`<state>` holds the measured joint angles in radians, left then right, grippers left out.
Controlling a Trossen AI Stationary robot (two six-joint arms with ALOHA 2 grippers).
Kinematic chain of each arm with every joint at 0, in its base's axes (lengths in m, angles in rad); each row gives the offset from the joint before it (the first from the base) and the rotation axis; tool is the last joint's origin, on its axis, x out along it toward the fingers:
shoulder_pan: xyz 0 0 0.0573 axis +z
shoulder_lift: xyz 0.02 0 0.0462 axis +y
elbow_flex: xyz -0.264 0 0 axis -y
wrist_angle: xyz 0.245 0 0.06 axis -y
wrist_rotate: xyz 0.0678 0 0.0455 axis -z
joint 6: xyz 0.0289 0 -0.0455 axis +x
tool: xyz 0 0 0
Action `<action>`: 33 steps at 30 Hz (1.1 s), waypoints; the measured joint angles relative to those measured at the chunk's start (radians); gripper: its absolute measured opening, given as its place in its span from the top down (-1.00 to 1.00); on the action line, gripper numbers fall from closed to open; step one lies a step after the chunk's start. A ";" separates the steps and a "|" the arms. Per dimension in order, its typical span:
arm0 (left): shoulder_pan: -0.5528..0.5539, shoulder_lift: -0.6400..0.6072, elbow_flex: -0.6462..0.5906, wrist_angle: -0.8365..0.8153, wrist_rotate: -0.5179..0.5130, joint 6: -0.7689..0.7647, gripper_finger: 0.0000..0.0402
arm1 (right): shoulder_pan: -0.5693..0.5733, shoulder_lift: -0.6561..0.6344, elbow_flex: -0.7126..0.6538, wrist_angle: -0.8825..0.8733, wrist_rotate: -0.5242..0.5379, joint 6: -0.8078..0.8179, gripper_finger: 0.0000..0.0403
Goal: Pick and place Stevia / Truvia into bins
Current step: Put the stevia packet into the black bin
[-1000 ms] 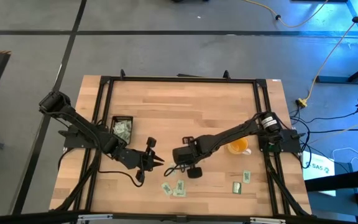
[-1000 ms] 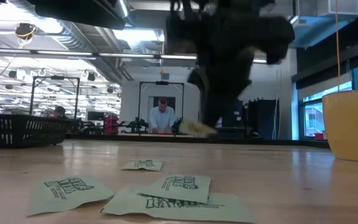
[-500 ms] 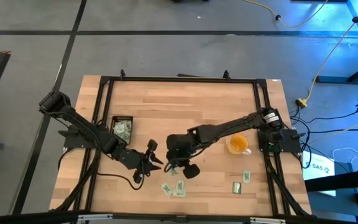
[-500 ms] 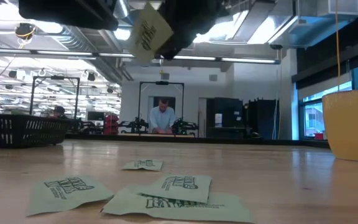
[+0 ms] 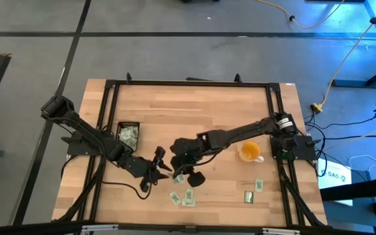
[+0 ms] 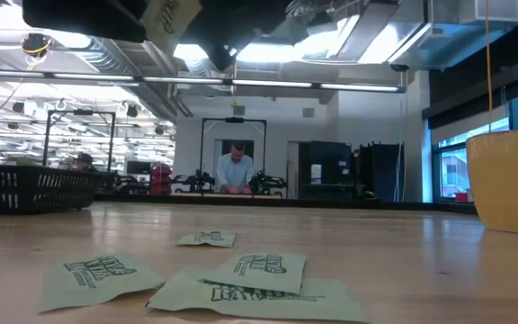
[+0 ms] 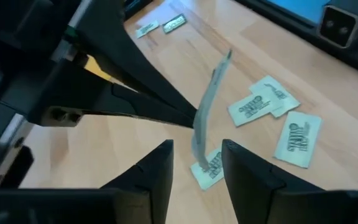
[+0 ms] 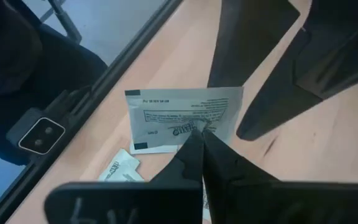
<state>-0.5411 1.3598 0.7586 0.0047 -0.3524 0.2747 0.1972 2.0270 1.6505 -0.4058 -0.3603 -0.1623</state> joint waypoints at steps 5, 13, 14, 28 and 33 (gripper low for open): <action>0.000 0.000 0.000 0.006 -0.045 0.001 0.48 | -0.011 0.000 0.000 0.010 0.001 0.000 1.00; 0.000 0.000 0.000 0.014 -0.045 0.001 0.89 | -0.014 -0.001 0.000 0.014 0.010 0.004 0.99; 0.000 0.000 0.000 0.014 -0.045 0.001 0.93 | -0.014 -0.002 0.000 0.013 0.010 0.004 0.97; 0.000 0.000 0.000 -0.086 -0.225 -0.035 0.97 | -0.018 -0.002 0.001 -0.269 0.110 0.082 0.63; 0.000 0.000 0.000 -0.337 -0.511 -0.229 0.95 | -0.018 -0.002 0.001 -0.263 0.158 0.132 0.61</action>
<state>-0.5407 1.3598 0.7587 -0.3327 -0.8635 0.0452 0.1791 2.0254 1.6516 -0.6686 -0.2024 -0.0307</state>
